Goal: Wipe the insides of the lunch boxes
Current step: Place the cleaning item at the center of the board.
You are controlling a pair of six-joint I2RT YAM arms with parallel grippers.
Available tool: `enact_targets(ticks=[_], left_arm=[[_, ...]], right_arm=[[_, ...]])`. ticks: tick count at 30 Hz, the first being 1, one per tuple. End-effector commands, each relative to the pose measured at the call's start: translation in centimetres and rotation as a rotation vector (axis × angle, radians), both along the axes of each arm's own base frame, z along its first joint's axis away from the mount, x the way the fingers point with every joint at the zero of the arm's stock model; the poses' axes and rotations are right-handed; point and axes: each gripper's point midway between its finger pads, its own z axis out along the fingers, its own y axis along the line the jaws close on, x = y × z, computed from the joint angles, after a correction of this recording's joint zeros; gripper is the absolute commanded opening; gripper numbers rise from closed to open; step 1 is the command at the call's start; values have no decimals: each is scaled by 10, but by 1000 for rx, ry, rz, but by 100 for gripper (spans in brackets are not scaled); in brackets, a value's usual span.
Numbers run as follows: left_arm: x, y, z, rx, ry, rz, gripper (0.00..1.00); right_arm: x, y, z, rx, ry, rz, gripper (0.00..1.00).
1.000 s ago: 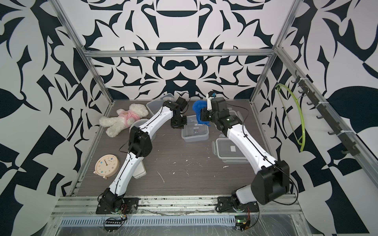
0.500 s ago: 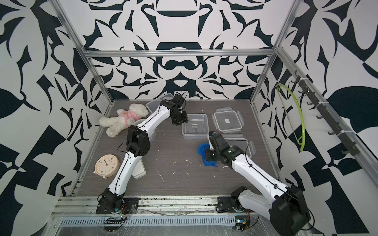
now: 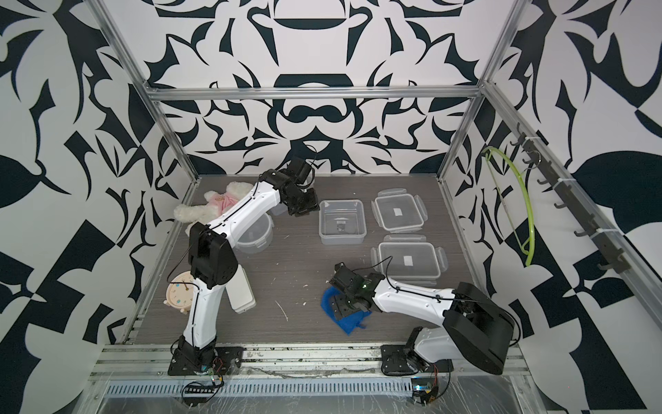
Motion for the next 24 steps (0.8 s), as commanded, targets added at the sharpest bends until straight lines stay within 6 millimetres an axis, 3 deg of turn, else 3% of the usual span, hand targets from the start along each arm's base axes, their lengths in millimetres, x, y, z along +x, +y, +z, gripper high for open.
enact_targets(ticks=[1,8,16,24], left_arm=[[-8,8,-7,34,6,2,45],[-18,4,-12,56,16,-28,45],[-29,14,-22,93,37,-31,45],[-36,18,-19,100,44,-53,45]], right_arm=[[5,4,15,73,-56,-27,100],[-2,-24,45,34,-110,-43,99],[6,2,93,93,-137,59,89],[-10,-1,38,-10,27,75,90]])
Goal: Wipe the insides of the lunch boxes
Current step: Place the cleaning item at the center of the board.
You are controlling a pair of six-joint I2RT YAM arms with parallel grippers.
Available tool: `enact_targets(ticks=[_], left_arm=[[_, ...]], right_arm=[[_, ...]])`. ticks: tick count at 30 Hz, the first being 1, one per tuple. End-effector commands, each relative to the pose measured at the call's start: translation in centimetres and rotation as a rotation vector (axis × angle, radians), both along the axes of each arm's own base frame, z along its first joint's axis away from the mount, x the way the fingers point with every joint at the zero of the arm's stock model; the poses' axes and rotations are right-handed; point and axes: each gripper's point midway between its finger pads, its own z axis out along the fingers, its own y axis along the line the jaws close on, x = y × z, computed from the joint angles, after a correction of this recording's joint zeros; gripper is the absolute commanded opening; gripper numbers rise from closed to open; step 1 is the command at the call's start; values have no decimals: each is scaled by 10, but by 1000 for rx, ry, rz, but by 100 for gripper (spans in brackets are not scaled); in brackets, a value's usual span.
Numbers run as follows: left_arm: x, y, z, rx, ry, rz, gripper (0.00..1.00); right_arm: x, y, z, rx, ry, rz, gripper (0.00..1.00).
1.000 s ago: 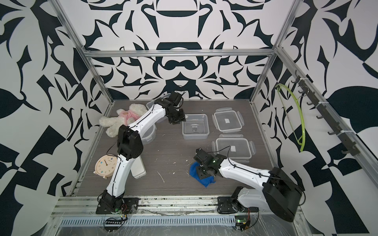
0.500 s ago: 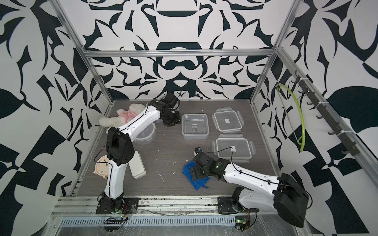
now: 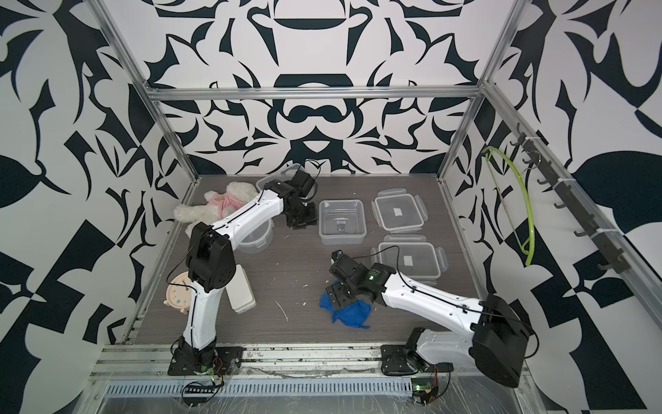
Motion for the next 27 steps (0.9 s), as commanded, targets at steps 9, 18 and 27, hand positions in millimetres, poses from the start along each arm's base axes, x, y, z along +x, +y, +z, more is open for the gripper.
enact_targets(ticks=[9,18,27], left_arm=[[-75,-15,19,-53,53,-120,41],[-191,-88,-21,-214,205,-302,24],[-238,-126,-57,-391,349,-306,19]], right_arm=[[-32,-27,-10,-37,96,9,94],[-30,-30,-13,-1,60,-42,94],[-23,-31,-15,64,21,-140,92]])
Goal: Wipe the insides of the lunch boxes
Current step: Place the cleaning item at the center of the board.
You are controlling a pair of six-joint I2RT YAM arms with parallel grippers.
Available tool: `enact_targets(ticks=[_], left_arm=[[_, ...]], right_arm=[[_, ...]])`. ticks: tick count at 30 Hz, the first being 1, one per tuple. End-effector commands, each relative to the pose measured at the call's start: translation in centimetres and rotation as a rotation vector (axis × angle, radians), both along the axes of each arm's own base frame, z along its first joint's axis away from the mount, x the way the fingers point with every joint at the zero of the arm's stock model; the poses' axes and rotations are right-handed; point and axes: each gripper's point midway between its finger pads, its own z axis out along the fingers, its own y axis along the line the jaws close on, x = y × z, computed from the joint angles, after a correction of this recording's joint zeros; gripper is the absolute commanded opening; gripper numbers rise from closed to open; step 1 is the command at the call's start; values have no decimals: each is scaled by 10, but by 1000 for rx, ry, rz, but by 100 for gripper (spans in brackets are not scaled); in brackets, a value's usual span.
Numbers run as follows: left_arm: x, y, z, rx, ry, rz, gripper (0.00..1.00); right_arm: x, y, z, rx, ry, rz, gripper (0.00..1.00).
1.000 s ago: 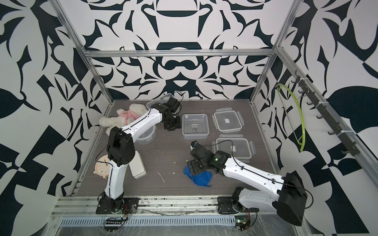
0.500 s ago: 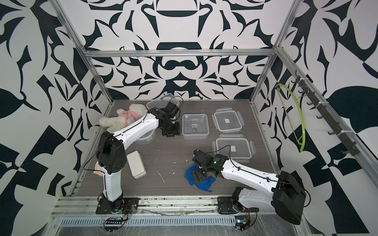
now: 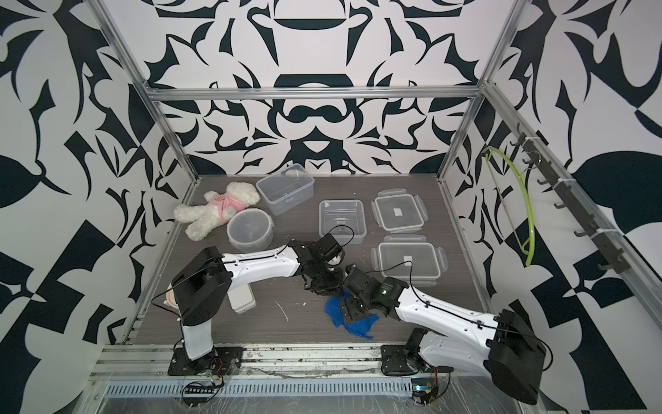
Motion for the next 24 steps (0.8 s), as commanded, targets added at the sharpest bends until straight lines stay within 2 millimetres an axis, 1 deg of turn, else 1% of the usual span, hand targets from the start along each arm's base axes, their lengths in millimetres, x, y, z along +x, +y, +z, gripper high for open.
enact_targets(ticks=[1,4,7,9,11,12,14,16,17,18,19,21,22,23,24], left_arm=[[-6,-29,1,-125,57,14,18],[-12,-27,-22,-78,93,18,16],[-18,-17,-43,-27,129,33,14],[-21,-10,-55,7,146,39,14],[-23,-3,-66,43,162,45,14],[-24,-1,-70,52,168,47,13],[-26,2,-75,64,183,48,13],[-22,0,-70,50,180,49,13],[-18,-1,-62,35,169,46,14],[-14,-3,-54,24,154,44,15],[-8,-4,-44,14,132,42,16],[7,-4,-17,-6,76,40,20],[17,-3,-1,-19,39,43,21],[26,-1,17,-38,4,52,23],[35,1,31,-56,-25,64,26]], right_arm=[[7,-1,5,29,-35,-66,91],[6,-4,9,44,-50,-82,91],[5,-9,22,52,-68,-94,91],[6,-17,34,36,-88,-118,91],[7,-32,49,-16,-105,-156,91],[5,-38,53,-37,-101,-169,90],[11,-54,65,-99,-141,-209,90],[17,-63,72,-131,-170,-240,90],[22,-65,72,-135,-180,-253,86],[29,-64,73,-133,-189,-260,82],[37,-63,73,-125,-193,-271,73],[56,-54,73,-78,-186,-285,46],[67,-52,73,-59,-185,-301,22],[80,-52,74,-50,-193,-318,1],[89,-46,74,-15,-183,-316,0]])
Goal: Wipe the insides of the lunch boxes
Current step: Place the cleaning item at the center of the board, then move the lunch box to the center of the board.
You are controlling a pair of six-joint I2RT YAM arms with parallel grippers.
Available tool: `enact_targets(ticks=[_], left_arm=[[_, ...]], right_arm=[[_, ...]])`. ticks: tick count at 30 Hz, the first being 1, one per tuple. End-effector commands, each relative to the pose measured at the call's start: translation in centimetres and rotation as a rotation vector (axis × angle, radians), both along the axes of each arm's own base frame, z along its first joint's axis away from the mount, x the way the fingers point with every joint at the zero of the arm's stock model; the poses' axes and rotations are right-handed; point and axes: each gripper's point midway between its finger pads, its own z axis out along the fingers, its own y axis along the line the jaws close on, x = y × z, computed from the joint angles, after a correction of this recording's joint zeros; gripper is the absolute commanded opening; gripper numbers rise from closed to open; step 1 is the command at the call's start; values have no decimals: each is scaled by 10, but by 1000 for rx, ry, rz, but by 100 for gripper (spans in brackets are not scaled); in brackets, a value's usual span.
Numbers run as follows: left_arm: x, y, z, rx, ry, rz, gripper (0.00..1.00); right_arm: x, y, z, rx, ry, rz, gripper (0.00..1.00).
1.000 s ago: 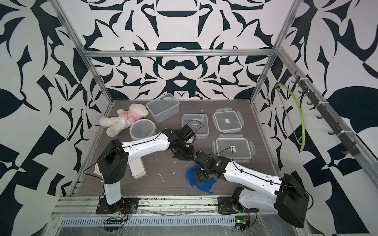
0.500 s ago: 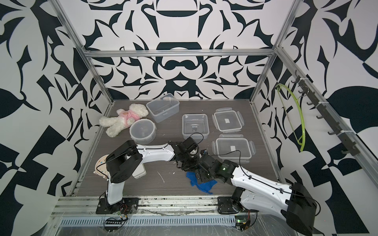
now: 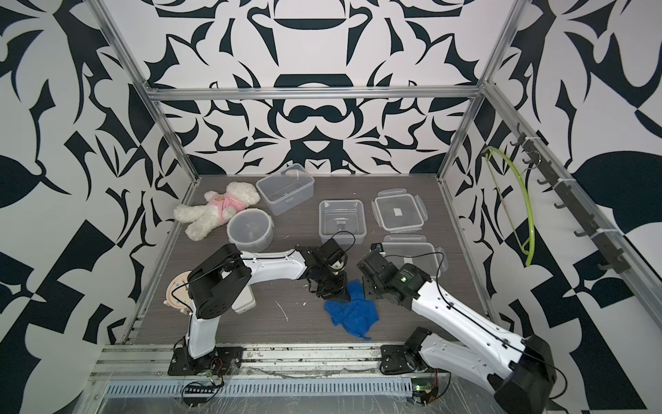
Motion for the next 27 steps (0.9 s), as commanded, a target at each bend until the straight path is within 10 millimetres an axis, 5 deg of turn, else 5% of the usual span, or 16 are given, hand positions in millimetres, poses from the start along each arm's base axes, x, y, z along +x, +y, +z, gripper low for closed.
enact_targets(ticks=[1,7,17,22,27], left_arm=[[37,18,65,-35,-141,44,29],[79,63,110,-75,-237,175,38],[114,151,124,-45,-287,385,40],[119,181,131,-10,-310,436,40],[121,202,131,34,-319,470,41]], right_arm=[[47,19,19,87,-89,14,0],[108,71,6,160,-56,91,0],[174,153,-47,267,65,174,0],[217,146,-54,209,7,121,0],[269,118,-45,178,-69,49,0]])
